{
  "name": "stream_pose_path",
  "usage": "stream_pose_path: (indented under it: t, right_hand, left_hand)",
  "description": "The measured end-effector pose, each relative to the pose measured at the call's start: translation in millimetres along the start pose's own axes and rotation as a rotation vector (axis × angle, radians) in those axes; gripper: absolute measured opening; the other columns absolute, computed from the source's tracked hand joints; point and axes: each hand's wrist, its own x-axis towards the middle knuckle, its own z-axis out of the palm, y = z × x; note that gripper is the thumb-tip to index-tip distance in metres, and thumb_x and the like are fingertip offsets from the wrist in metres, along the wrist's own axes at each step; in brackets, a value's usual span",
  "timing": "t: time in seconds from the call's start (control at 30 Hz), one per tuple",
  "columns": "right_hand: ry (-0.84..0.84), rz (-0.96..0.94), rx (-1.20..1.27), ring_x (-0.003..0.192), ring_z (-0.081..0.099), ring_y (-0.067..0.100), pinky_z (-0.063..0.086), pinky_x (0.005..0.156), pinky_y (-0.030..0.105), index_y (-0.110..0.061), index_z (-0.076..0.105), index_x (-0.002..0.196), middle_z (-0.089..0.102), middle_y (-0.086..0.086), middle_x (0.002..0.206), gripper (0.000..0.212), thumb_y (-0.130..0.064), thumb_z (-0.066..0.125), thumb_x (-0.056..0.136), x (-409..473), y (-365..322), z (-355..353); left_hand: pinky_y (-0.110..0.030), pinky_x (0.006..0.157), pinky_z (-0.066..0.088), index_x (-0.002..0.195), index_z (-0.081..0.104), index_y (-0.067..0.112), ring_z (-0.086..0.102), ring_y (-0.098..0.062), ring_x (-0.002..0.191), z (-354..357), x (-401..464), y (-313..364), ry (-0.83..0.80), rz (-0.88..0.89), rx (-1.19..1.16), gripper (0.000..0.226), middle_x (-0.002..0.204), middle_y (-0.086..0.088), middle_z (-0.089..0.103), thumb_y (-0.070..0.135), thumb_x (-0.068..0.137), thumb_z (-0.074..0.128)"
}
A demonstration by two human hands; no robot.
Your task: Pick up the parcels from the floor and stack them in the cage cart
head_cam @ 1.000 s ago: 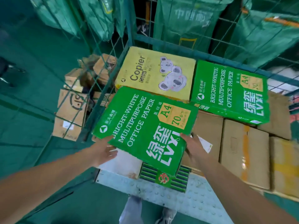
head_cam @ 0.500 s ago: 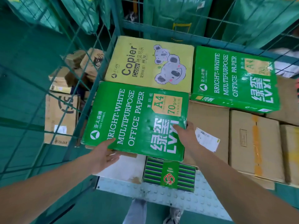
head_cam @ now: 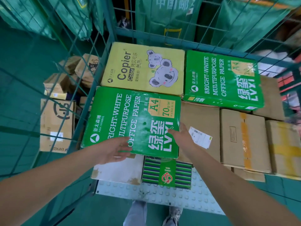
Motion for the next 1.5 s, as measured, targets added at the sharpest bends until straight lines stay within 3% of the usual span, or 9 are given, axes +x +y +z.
stream_pose_path:
  t: [0.17, 0.37, 0.47, 0.63, 0.83, 0.9, 1.03, 1.13, 1.5]
  right_hand:
    - [-0.063, -0.040, 0.068, 0.151, 0.033, 0.027, 0.033, 0.112, 0.036, -0.024, 0.024, 0.164, 0.024, -0.001, 0.169, 0.075, -0.033, 0.065, 0.102, -51, -25, -19]
    - [-0.010, -0.074, 0.205, 0.128, 0.054, 0.022, 0.044, 0.115, 0.045, -0.023, 0.055, 0.144, 0.052, 0.000, 0.148, 0.055, -0.033, 0.070, 0.092, -138, -41, -76]
    - [0.001, -0.071, 0.391, 0.115, 0.062, 0.019, 0.054, 0.097, 0.033, -0.019, 0.063, 0.127, 0.064, 0.000, 0.125, 0.027, -0.022, 0.061, 0.101, -191, -37, -118]
    - [0.090, -0.140, 0.503, 0.107, 0.067, 0.014, 0.051, 0.073, 0.021, -0.023, 0.066, 0.117, 0.072, -0.004, 0.119, 0.016, -0.023, 0.056, 0.105, -277, -10, -180]
    - [0.264, -0.213, 0.562, 0.111, 0.069, 0.018, 0.054, 0.096, 0.033, -0.015, 0.063, 0.131, 0.073, 0.003, 0.124, 0.031, -0.027, 0.059, 0.103, -403, 68, -245]
    - [0.350, -0.227, 0.583, 0.113, 0.067, 0.022, 0.050, 0.105, 0.040, -0.014, 0.065, 0.129, 0.071, 0.007, 0.127, 0.028, -0.026, 0.057, 0.105, -450, 107, -265]
    - [0.473, -0.224, 0.652, 0.110, 0.067, 0.022, 0.052, 0.091, 0.033, -0.021, 0.068, 0.112, 0.073, 0.004, 0.118, 0.014, -0.025, 0.056, 0.105, -522, 179, -286]
    - [0.563, -0.192, 0.693, 0.109, 0.068, 0.021, 0.052, 0.086, 0.030, -0.021, 0.067, 0.113, 0.073, 0.003, 0.119, 0.015, -0.028, 0.057, 0.105, -564, 225, -291]
    - [0.847, -0.120, 0.862, 0.113, 0.069, 0.023, 0.055, 0.098, 0.036, -0.019, 0.067, 0.121, 0.073, 0.004, 0.121, 0.024, -0.034, 0.061, 0.103, -676, 352, -306]
  left_hand:
    - [-0.039, 0.098, 0.057, 0.127, 0.060, 0.017, 0.069, -0.027, 0.114, 40, -49, 63, 0.008, 0.231, 0.122, 0.033, 0.121, -0.007, 0.072, 0.038, 0.101, 0.063]
    - [-0.039, 0.102, 0.055, 0.127, 0.058, 0.023, 0.067, -0.022, 0.114, 95, -130, 96, 0.003, 0.489, 0.408, 0.031, 0.124, -0.001, 0.070, 0.041, 0.102, 0.062]
    - [-0.040, 0.107, 0.052, 0.128, 0.059, 0.020, 0.066, -0.023, 0.115, 128, -174, 89, -0.031, 0.551, 0.497, 0.029, 0.126, -0.001, 0.069, 0.034, 0.102, 0.062]
    - [-0.039, 0.106, 0.052, 0.114, 0.061, 0.028, 0.067, -0.021, 0.117, 195, -238, 71, -0.142, 0.668, 0.574, 0.013, 0.129, -0.001, 0.069, 0.029, 0.101, 0.065]
    - [-0.040, 0.109, 0.048, 0.115, 0.060, 0.024, 0.066, -0.021, 0.116, 303, -298, 6, -0.271, 0.793, 0.823, 0.016, 0.130, -0.001, 0.067, 0.033, 0.102, 0.062]
    - [-0.036, 0.104, 0.050, 0.128, 0.058, 0.015, 0.065, -0.021, 0.112, 343, -318, -25, -0.337, 0.849, 0.949, 0.029, 0.132, -0.005, 0.066, 0.032, 0.104, 0.058]
    - [-0.037, 0.101, 0.052, 0.131, 0.057, 0.013, 0.068, -0.017, 0.101, 403, -339, -75, -0.501, 0.874, 1.126, 0.029, 0.128, -0.006, 0.066, 0.028, 0.107, 0.052]
    - [-0.028, 0.089, 0.054, 0.130, 0.058, 0.014, 0.068, -0.014, 0.096, 443, -350, -112, -0.602, 0.870, 1.195, 0.027, 0.122, -0.003, 0.067, 0.026, 0.107, 0.052]
    - [-0.032, 0.098, 0.057, 0.130, 0.061, 0.021, 0.071, -0.015, 0.111, 584, -389, -247, -0.940, 0.887, 1.590, 0.031, 0.125, 0.004, 0.070, 0.038, 0.104, 0.055]
